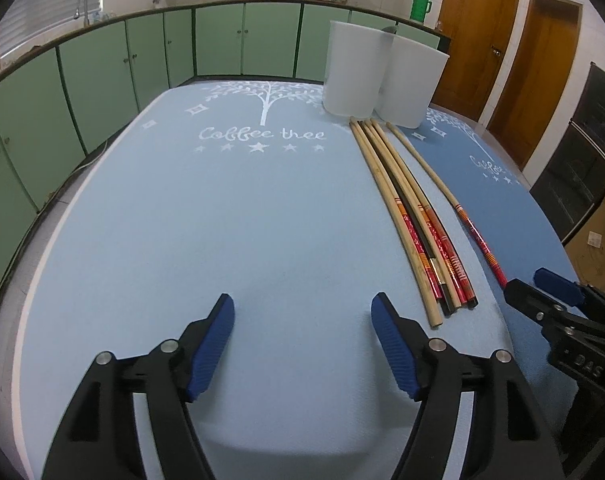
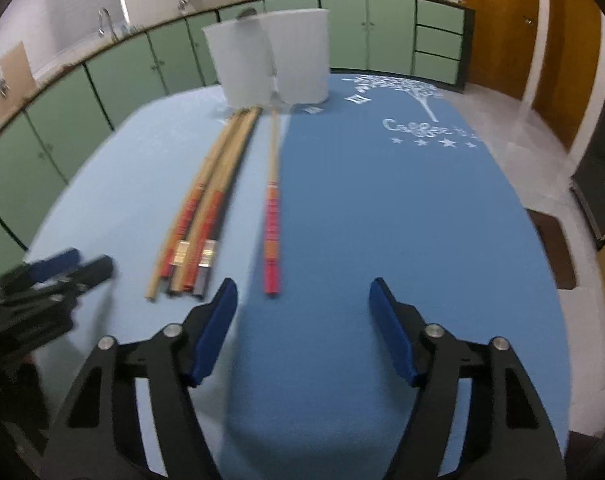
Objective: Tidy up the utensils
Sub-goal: 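Grasp a red-tipped chopstick with the right tool while the left tool returns to the chopsticks, then grasp a plain wooden chopstick with the left tool while the right tool holds its chopstick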
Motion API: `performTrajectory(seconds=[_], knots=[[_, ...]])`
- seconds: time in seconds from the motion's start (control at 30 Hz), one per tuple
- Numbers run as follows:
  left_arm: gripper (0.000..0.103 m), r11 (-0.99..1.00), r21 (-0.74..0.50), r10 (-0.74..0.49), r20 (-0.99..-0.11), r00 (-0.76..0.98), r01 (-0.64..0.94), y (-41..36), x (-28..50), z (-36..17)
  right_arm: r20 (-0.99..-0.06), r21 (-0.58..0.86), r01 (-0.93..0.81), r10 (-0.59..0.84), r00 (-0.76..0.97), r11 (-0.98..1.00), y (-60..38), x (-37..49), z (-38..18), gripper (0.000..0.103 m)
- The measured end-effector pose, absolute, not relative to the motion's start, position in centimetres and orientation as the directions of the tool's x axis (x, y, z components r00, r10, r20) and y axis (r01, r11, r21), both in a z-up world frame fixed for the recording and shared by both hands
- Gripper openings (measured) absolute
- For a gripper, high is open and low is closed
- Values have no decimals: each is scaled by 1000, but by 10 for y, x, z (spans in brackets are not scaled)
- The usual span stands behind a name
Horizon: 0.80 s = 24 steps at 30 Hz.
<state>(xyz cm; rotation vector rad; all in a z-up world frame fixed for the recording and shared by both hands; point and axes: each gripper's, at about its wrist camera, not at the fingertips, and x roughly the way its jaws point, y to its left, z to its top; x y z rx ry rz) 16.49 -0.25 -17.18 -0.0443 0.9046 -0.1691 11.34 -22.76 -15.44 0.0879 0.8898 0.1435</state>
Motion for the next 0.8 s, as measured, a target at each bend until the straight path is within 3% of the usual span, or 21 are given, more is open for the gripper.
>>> performTrajectory(seconds=[0.1, 0.37, 0.57, 0.8], knots=[[70, 986, -111, -164, -780, 604, 125, -2, 164, -171, -769, 128, -115, 172, 616, 985, -217, 114, -157, 45], [70, 987, -104, -158, -780, 606, 124, -3, 164, -171, -768, 151, -86, 172, 617, 985, -220, 118, -160, 32], [70, 987, -96, -157, -780, 606, 132, -11, 164, -171, -768, 166, -98, 191, 611, 981, -222, 121, -164, 5], [70, 979, -107, -189, -779, 597, 171, -26, 158, -167, -764, 172, -54, 168, 624, 984, -239, 113, -160, 5]])
